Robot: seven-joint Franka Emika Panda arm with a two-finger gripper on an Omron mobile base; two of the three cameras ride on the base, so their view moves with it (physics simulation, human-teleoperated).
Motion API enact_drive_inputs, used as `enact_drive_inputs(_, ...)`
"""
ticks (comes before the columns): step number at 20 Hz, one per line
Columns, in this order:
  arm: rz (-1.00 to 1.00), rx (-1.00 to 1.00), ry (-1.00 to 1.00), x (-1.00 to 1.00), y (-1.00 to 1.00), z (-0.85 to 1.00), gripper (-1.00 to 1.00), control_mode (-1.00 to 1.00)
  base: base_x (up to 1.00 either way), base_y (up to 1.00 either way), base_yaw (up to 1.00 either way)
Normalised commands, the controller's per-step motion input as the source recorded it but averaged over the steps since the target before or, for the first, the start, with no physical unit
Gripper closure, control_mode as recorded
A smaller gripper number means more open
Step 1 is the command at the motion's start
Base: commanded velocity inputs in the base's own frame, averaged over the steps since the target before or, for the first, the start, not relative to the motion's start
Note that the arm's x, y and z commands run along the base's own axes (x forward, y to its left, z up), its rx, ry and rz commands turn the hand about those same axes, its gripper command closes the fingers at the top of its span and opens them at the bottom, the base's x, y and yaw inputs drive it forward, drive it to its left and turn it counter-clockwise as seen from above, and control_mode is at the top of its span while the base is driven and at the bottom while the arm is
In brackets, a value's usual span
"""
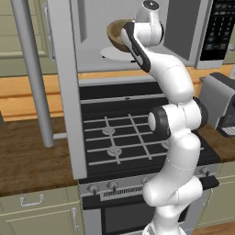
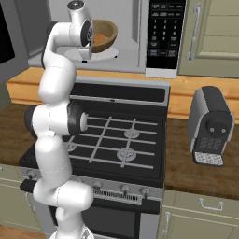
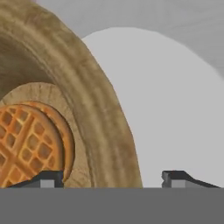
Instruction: Open the microwave, place the bowl with waffle inside the microwave, then close the microwave door and turn it on.
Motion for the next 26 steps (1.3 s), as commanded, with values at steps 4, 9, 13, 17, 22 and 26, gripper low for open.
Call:
enact_drive_inputs(4, 0.0, 0.0, -0.09, 0.0, 0.05, 0.0, -1.0, -1.0, 0.0, 0.0, 0.0)
enact_drive_inputs(9, 0.0, 0.0, -0.23, -0.14, 0.02, 0.05, -1.0, -1.0, 0.0, 0.0, 0.0)
enact_drive_inputs(13, 0.0, 0.0, -0.26, -0.33, 0.0, 0.01, -1.0, -1.0, 0.0, 0.0, 0.0)
enact_drive_inputs(17, 0.0, 0.0, -0.26, -0.52, 0.0, 0.01, -1.0, -1.0, 0.0, 0.0, 0.0)
enact_drive_inputs(22, 0.0, 0.0, -0.31, -0.58, 0.0, 0.08, -1.0, -1.0, 0.0, 0.0, 0.0)
enact_drive_inputs(26, 0.0, 0.01, -0.14, -0.62, 0.0, 0.44, -1.0, -1.0, 0.0, 0.0, 0.0)
